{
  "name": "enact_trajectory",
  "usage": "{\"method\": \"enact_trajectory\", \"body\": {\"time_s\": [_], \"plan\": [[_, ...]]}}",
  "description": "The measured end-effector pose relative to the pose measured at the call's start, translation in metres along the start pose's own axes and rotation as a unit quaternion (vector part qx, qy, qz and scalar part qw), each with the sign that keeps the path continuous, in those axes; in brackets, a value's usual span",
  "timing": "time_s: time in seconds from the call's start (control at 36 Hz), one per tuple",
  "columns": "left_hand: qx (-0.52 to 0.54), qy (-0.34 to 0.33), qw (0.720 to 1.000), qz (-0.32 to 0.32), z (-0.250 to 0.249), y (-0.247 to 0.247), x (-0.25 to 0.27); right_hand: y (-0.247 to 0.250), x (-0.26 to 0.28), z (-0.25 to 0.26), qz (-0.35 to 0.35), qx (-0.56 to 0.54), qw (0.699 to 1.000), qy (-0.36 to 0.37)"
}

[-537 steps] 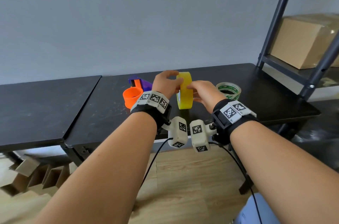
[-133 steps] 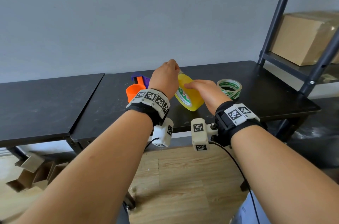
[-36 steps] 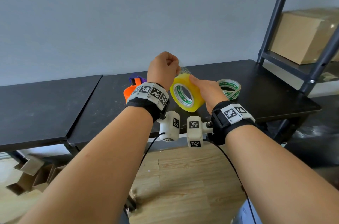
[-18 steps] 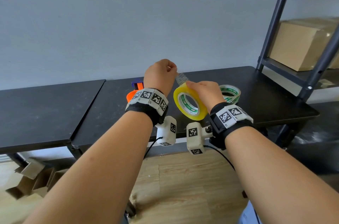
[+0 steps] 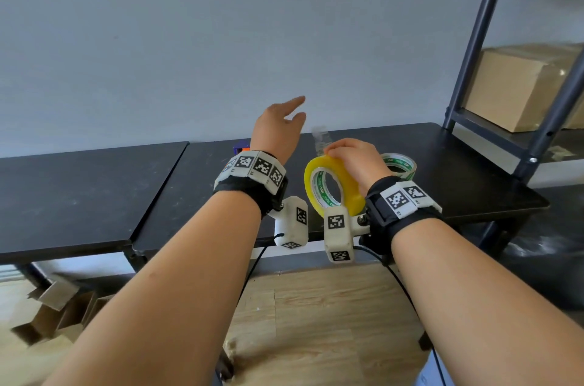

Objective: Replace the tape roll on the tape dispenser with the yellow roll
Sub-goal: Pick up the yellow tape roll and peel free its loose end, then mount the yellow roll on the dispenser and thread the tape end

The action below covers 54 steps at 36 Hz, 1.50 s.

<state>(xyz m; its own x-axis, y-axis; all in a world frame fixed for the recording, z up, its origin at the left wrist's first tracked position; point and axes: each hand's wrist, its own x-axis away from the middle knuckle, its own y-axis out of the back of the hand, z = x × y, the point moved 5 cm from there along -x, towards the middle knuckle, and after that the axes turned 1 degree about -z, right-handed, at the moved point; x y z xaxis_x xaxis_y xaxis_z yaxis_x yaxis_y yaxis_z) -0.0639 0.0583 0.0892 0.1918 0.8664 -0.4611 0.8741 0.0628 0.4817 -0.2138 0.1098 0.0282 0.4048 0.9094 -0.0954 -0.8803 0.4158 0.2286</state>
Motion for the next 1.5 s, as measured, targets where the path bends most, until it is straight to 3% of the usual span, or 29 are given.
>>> {"method": "enact_trajectory", "body": {"time_s": [0.11, 0.25, 0.31, 0.36, 0.56, 0.86, 1.06, 1.31, 1.5], "plan": [[-0.001, 0.051, 0.997, 0.05, 0.016, -0.002, 0.003, 0.002, 0.001, -0.002, 0.0, -0.027, 0.999, -0.024], [-0.016, 0.13, 0.975, 0.181, 0.033, -0.016, 0.017, -0.001, 0.001, 0.005, 0.021, -0.049, 0.998, -0.012], [-0.052, 0.135, 0.961, 0.236, 0.037, -0.02, 0.024, -0.004, 0.001, 0.005, 0.019, -0.081, 0.996, -0.021], [-0.059, 0.13, 0.959, 0.246, 0.042, -0.019, 0.027, -0.008, 0.002, 0.005, 0.02, -0.136, 0.99, -0.037], [0.017, 0.134, 0.971, 0.196, 0.061, 0.008, 0.026, -0.026, 0.003, 0.007, 0.048, -0.209, 0.974, -0.068], [-0.046, 0.111, 0.992, 0.043, 0.079, 0.067, 0.01, -0.076, -0.007, 0.025, 0.087, -0.205, 0.973, -0.062], [-0.093, 0.112, 0.989, -0.009, 0.081, 0.089, 0.005, -0.1, -0.015, 0.028, 0.109, -0.206, 0.971, -0.062], [-0.117, 0.131, 0.983, -0.044, 0.099, 0.091, -0.012, -0.12, -0.039, 0.02, 0.065, -0.048, 0.996, -0.028], [-0.125, 0.18, 0.974, -0.054, 0.128, 0.086, -0.019, -0.133, -0.053, 0.017, 0.034, 0.112, 0.99, 0.081]]}}
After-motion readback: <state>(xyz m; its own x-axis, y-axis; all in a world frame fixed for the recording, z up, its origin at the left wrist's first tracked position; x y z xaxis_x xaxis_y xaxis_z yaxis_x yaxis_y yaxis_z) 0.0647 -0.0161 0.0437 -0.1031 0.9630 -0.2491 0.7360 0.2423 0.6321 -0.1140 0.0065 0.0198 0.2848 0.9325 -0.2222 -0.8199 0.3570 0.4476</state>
